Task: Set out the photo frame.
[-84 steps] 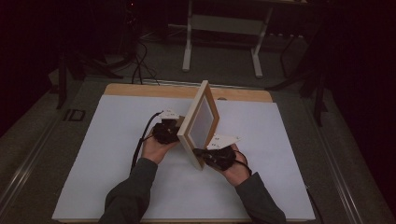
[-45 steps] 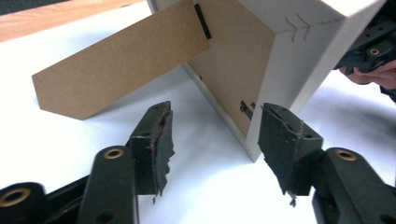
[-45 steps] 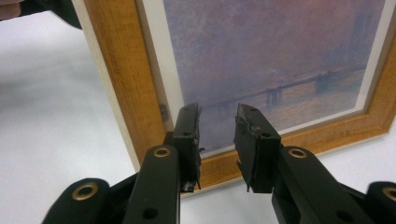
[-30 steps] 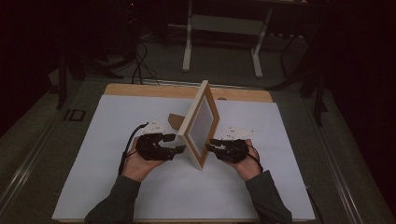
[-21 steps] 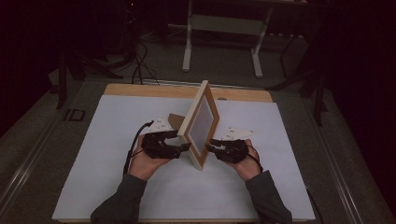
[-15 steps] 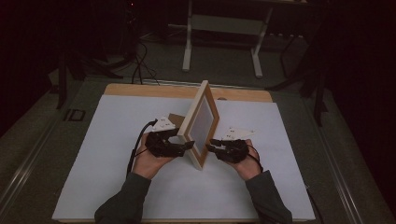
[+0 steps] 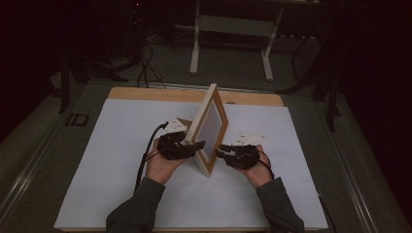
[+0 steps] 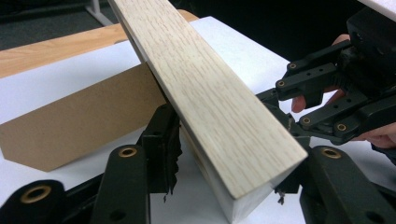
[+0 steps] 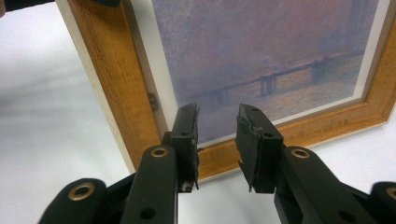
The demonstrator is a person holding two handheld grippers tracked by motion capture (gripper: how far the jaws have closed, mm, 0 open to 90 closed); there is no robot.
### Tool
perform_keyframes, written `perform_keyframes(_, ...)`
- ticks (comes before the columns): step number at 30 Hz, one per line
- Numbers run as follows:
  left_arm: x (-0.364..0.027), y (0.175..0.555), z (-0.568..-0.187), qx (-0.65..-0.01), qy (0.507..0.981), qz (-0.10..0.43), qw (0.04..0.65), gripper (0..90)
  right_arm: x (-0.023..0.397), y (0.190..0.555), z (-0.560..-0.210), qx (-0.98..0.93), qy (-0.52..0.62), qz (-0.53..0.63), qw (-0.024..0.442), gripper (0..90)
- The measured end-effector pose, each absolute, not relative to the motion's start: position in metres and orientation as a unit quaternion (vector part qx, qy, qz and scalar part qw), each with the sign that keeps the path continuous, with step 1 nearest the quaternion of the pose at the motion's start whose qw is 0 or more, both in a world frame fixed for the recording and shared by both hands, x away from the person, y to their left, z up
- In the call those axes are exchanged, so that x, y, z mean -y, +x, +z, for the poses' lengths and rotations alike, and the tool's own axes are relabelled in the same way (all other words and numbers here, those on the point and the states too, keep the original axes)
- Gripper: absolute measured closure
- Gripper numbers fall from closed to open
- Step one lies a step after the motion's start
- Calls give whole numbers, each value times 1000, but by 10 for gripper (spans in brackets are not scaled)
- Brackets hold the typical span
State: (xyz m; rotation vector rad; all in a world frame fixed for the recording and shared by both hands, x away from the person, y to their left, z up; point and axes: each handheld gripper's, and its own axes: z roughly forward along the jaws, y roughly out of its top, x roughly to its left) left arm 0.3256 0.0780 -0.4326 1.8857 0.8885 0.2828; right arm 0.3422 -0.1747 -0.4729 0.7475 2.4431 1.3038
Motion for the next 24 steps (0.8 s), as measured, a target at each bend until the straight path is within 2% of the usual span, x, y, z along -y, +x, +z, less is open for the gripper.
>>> perform_keyframes(17, -92, 333, -431, -403, 767, 112, 487, 638, 174, 342, -473, -845, 258, 449, 136, 686)
perform_keyframes(24, -98, 337, -432, -411, 760, 104, 493, 657, 174, 343, -474, -845, 257, 449, 136, 686)
